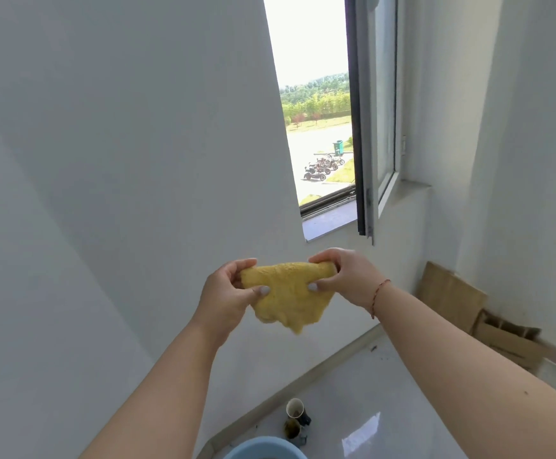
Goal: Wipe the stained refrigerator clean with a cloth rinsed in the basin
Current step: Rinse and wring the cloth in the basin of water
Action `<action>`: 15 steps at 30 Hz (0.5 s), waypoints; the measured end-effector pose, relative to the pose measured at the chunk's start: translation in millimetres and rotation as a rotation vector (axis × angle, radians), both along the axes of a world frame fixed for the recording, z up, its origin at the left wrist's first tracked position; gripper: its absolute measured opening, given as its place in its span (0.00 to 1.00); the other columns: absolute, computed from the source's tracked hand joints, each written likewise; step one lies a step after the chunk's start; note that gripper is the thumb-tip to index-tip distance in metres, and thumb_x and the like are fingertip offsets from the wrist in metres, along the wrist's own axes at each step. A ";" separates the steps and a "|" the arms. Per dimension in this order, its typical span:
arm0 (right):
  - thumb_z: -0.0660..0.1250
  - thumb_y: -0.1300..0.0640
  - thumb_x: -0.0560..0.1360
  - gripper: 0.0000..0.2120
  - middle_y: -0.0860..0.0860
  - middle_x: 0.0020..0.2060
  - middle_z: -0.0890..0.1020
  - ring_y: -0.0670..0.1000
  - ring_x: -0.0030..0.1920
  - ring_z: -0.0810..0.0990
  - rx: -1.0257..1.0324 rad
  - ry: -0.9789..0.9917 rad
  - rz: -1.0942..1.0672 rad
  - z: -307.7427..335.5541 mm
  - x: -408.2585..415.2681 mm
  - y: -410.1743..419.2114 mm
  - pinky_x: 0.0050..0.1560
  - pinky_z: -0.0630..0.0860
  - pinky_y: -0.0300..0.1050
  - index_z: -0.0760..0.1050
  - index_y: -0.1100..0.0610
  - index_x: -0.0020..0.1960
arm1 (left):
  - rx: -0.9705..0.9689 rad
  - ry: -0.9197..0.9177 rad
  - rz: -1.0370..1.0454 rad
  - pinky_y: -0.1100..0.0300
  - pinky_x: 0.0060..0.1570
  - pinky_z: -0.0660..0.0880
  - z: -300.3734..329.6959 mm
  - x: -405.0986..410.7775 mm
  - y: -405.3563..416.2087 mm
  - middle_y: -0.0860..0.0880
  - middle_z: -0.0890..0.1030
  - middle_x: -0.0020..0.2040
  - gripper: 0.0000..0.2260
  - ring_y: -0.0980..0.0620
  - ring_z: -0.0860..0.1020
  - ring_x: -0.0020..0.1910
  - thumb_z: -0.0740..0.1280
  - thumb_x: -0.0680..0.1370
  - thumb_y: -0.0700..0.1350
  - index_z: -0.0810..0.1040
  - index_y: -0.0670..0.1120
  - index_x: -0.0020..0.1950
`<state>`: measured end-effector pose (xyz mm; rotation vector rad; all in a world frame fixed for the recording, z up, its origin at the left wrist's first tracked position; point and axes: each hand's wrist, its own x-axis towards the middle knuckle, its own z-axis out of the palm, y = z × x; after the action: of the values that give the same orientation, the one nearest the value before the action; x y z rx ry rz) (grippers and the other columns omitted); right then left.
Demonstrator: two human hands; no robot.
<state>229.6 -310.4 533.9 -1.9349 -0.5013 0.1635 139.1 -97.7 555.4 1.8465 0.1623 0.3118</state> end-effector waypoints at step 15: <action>0.78 0.47 0.65 0.39 0.62 0.66 0.74 0.62 0.66 0.74 0.952 0.507 0.069 -16.1 10.3 -193.4 0.64 0.71 0.60 0.70 0.63 0.70 | -0.174 0.029 -0.401 0.45 0.48 0.79 25.8 135.6 -225.6 0.43 0.78 0.44 0.07 0.43 0.78 0.44 0.63 0.80 0.53 0.78 0.51 0.49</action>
<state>239.9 -503.8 517.9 -0.8964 -0.2265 0.3699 274.6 -323.3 581.2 1.6663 -0.1567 -0.0093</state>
